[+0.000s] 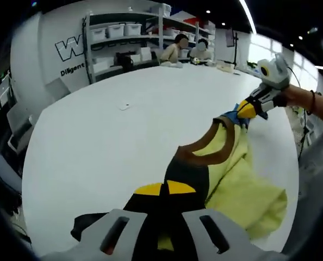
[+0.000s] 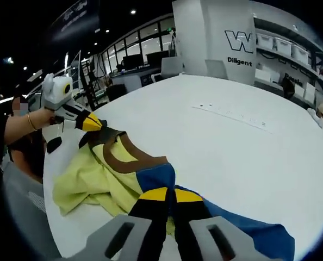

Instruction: Fold the garment on the visible template until the final outline fits inside the template.

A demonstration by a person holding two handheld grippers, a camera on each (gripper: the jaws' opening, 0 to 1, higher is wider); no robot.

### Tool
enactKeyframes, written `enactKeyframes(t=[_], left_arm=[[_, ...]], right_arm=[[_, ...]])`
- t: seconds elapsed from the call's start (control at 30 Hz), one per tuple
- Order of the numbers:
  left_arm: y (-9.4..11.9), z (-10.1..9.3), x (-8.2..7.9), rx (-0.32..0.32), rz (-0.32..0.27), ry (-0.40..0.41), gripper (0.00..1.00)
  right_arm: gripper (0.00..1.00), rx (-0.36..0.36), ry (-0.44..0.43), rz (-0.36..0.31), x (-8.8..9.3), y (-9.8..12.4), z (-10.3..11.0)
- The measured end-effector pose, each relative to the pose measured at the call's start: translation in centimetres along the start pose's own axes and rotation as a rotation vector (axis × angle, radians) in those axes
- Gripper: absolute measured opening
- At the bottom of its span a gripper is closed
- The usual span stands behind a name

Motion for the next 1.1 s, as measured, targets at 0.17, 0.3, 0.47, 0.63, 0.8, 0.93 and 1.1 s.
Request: enactKeyframes(t=[0.17,0.3,0.47,0.63,0.8,0.93,1.1], left_arm=[[-0.2,0.8,-1.4,-0.037,-0.038,-0.005,0.00],[-0.3,1.6,-2.5,-0.069,-0.072,0.009,0.00],[-0.9,2.5,-4.1,-0.107,-0.089,0.004,0.00],[-1.7,3.6,-5.6,-0.134,-0.110,-0.004,0.00],[-2.8,4.6,-5.9,-0.176,-0.100,0.002,0.00],[-4.3,5.2,-5.6,-0.197,-0.072,0.004,0.00],[-6.5,6.4,-5.3,-0.218,-0.043,0.001,0.00]], right_arm=[[0.00,0.046,-0.006,-0.055,-1.8,0.0,-0.8],[0.00,0.076,0.002,-0.074,-3.2,-0.3,-1.5],[0.00,0.094,0.037,-0.062,-4.5,-1.0,-2.2],[0.00,0.117,0.059,-0.038,-5.5,-2.0,-3.2],[0.00,0.153,0.056,-0.035,-6.3,-3.2,-4.0],[0.00,0.167,0.066,-0.020,-6.8,-4.7,-4.6],[0.00,0.199,0.108,0.018,-6.7,-6.8,-5.7]])
Point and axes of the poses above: the point that each gripper's makers call its tool centre point, and the gripper's own axes: y roughly backward along the fingers, z roughly to its left, x roughly out of its underside, the point moved 7 cm from there along y, roughly backward along the fingers, and after that the axes turned 6 degrees about y, right-handed, at the moved point
